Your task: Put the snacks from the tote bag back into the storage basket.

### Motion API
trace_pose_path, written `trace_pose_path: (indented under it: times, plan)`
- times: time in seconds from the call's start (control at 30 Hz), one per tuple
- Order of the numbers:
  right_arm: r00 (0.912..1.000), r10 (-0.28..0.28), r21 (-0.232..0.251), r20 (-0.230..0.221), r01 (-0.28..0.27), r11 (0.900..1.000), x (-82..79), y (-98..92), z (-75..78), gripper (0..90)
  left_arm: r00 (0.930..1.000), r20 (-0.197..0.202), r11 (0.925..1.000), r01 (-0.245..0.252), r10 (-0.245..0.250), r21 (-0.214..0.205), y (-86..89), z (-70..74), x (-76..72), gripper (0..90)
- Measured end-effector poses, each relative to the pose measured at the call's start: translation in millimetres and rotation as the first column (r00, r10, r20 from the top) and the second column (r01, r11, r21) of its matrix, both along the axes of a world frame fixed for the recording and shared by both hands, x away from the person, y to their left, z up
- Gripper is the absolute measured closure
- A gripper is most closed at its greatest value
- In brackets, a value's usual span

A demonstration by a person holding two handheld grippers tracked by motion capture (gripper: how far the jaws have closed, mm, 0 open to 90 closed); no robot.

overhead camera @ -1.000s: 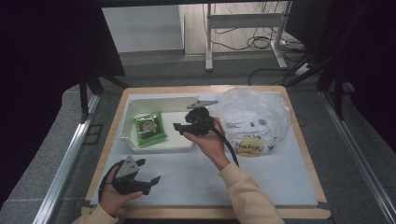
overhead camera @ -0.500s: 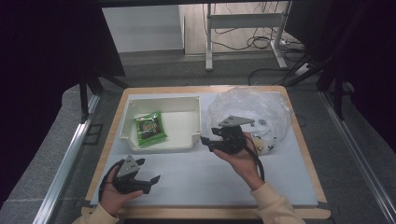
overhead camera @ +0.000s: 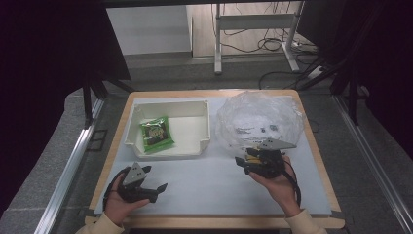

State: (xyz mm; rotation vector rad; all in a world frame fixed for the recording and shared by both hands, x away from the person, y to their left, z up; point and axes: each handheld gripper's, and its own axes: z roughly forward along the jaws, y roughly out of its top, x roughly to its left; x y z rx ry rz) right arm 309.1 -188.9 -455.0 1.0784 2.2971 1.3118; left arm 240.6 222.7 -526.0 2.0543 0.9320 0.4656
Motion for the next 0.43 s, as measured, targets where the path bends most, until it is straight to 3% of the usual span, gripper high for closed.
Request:
trace_pose_path:
  times: [0.43]
  plan:
    - [0.9999, 0.015, -0.024, 0.006, -0.015, 0.9996, -1.5, 5.1, -6.5, 39.9, 1.0, 0.001, 1.0, 0.002, -0.002, -0.008, 0.9, 0.4, -0.5, 13.0]
